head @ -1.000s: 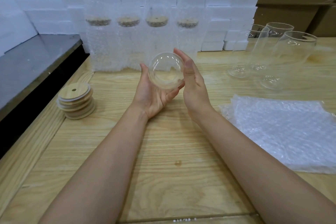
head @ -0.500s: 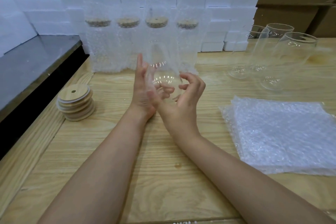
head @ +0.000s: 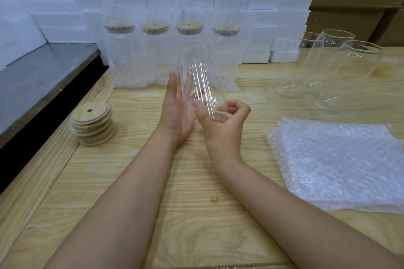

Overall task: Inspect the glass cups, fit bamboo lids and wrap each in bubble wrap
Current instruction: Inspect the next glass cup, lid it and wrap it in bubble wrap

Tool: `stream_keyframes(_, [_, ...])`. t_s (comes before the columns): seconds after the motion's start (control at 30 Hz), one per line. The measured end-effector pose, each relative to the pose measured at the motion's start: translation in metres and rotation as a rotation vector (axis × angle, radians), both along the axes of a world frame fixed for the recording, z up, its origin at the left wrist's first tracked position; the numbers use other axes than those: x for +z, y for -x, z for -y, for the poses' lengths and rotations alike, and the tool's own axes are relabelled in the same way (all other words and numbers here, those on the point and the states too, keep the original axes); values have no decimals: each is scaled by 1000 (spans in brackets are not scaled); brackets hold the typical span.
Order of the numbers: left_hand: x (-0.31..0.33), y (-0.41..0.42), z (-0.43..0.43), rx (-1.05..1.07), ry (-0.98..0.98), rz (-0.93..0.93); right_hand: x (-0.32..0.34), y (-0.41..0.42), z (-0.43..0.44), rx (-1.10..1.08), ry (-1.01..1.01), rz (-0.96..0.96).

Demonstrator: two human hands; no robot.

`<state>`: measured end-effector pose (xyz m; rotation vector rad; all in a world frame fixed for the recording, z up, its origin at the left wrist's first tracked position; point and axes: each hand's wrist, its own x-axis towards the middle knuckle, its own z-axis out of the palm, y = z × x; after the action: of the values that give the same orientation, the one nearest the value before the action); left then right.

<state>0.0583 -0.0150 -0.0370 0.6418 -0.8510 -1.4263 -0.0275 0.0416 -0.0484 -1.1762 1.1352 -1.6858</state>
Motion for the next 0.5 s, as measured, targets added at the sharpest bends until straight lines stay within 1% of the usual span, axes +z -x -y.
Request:
stream_keyframes(0.1, [-2, 0, 1, -55, -43, -156, -1, 1, 4, 52, -41, 150])
stream_keyframes(0.17, [-1, 0, 0, -70, -84, -201, -2, 0, 7, 59, -68, 183])
stream_keyframes(0.23, [0, 0, -2, -104, -73, -178, -3, 0, 9, 57, -102, 194])
stream_keyframes(0.33, [-1, 2, -3, -180, 19, -47, -4, -1, 10, 75, -160, 193])
stream_keyframes(0.4, [1, 3, -5, -187, -27, 62, -4, -1, 10, 92, -193, 194])
stream_keyframes(0.5, [2, 1, -2, -181, -60, 47, -4, -2, 11, 105, -182, 159])
